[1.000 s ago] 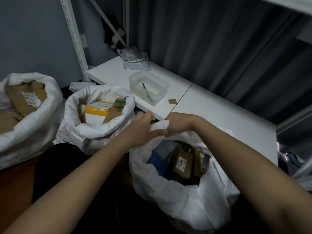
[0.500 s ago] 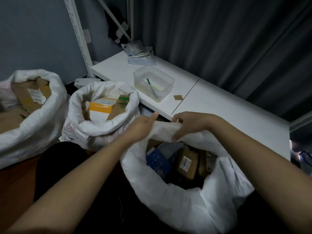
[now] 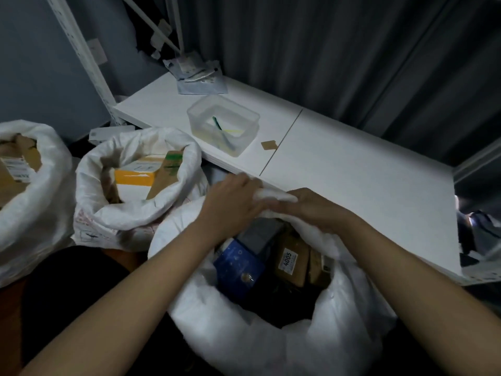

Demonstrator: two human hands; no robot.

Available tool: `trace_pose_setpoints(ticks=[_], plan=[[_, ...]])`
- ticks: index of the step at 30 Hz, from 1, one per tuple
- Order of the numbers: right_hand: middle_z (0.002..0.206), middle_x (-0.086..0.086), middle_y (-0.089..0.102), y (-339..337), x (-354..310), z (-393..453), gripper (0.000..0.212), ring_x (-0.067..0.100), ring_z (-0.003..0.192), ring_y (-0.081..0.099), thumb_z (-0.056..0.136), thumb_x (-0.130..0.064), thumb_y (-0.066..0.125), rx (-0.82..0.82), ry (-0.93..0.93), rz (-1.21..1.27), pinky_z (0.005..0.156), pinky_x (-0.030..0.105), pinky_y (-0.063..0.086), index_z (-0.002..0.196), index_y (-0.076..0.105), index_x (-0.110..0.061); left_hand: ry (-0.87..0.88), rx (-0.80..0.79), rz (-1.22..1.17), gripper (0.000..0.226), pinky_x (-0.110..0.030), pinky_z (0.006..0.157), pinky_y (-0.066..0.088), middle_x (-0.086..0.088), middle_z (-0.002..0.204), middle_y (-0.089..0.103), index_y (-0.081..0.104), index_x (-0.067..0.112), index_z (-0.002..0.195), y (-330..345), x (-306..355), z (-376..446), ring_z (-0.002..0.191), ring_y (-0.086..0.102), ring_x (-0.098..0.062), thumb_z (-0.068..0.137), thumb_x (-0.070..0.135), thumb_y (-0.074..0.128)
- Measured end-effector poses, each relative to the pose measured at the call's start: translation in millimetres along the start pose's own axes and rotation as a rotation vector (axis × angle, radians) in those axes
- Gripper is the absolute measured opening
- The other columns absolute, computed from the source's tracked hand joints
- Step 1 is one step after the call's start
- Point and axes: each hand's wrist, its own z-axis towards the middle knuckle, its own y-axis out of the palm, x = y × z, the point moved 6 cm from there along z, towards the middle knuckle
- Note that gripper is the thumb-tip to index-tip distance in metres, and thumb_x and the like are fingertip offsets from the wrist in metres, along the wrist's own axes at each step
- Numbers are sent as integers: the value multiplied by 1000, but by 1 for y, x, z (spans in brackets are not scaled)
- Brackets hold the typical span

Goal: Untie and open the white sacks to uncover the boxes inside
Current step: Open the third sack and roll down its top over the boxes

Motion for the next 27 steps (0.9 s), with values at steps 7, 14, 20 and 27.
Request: trace_pose_setpoints(ticks=[7, 14, 20, 27], plan=[[96, -4, 62, -33, 21, -2, 36, 16, 91, 59, 90, -50, 56, 39, 68, 70, 76, 25, 40, 103, 65, -18, -463, -201, -490, 42, -37, 91, 40, -5, 104, 63, 61, 17, 95, 25, -41, 26, 102, 55, -24, 96, 52, 37], [92, -14, 60, -39, 40, 3, 17, 5, 87, 57, 88, -48, 60, 76, 39, 291, 77, 21, 45, 95, 60, -33, -192, -314, -448, 46, -28, 85, 40, -5, 120, 62, 63, 18, 117, 61, -1, 52, 110, 56, -22, 98, 46, 32], [93, -1, 67, 10, 112, 1, 35, 10, 84, 60, 98, -36, 51, 1, 361, 461, 70, 16, 47, 111, 67, -7, 91, -314, -23, 69, -39, 94, 40, -3, 129, 52, 49, 26, 131, 72, 30, 69, 115, 49, -27, 84, 68, 21], [97, -12, 61, -44, 85, -9, 22, 4, 90, 54, 93, -35, 59, 345, -56, 278, 72, 15, 38, 110, 65, -23, -201, -402, -674, 45, -27, 78, 40, -10, 97, 66, 66, 9, 92, 92, 22, 97, 90, 57, -15, 95, 49, 47]])
